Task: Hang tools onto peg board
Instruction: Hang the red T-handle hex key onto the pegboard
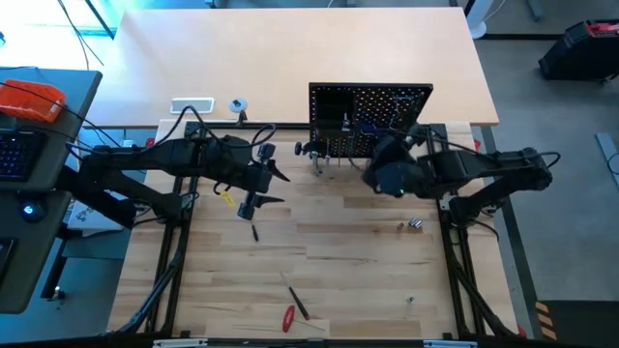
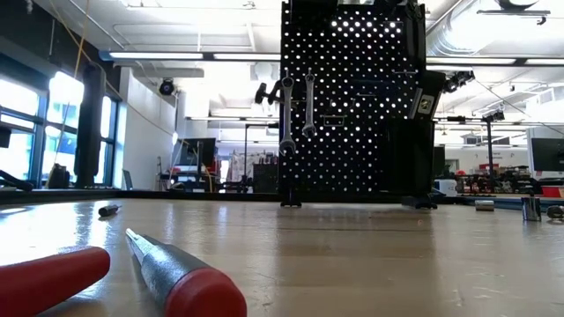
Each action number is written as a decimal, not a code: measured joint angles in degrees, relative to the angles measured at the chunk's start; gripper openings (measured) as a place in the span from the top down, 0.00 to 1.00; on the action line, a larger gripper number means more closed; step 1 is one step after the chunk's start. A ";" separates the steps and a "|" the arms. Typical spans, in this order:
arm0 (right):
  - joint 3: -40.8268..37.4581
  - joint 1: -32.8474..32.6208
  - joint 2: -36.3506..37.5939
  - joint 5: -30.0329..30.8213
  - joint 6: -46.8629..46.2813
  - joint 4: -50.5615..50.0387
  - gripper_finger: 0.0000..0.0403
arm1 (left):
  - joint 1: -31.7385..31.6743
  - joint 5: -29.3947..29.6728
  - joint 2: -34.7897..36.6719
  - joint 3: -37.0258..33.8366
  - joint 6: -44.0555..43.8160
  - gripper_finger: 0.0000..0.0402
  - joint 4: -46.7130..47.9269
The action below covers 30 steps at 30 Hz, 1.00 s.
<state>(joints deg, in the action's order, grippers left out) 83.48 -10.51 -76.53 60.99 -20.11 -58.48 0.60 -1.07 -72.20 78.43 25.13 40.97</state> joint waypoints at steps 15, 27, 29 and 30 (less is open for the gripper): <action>0.02 -21.94 0.00 -7.01 -2.83 -0.04 0.78 | 7.53 -4.18 10.32 -4.25 -12.26 0.43 14.63; 0.02 -30.53 -9.12 -18.48 -8.34 3.12 0.78 | 21.95 -10.91 7.35 -35.59 -26.44 0.43 -21.79; 0.02 -30.97 -11.69 -19.44 -8.12 5.05 0.78 | 25.07 -10.78 5.45 -39.34 -29.26 0.43 -31.48; 0.02 -31.15 -13.05 -19.58 -8.11 5.89 0.78 | 26.74 -10.29 4.09 -40.67 -30.41 0.43 -35.23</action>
<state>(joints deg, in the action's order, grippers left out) 83.50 -41.66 -89.58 41.41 -28.21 -52.59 27.34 -11.35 -68.10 37.76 -5.28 5.75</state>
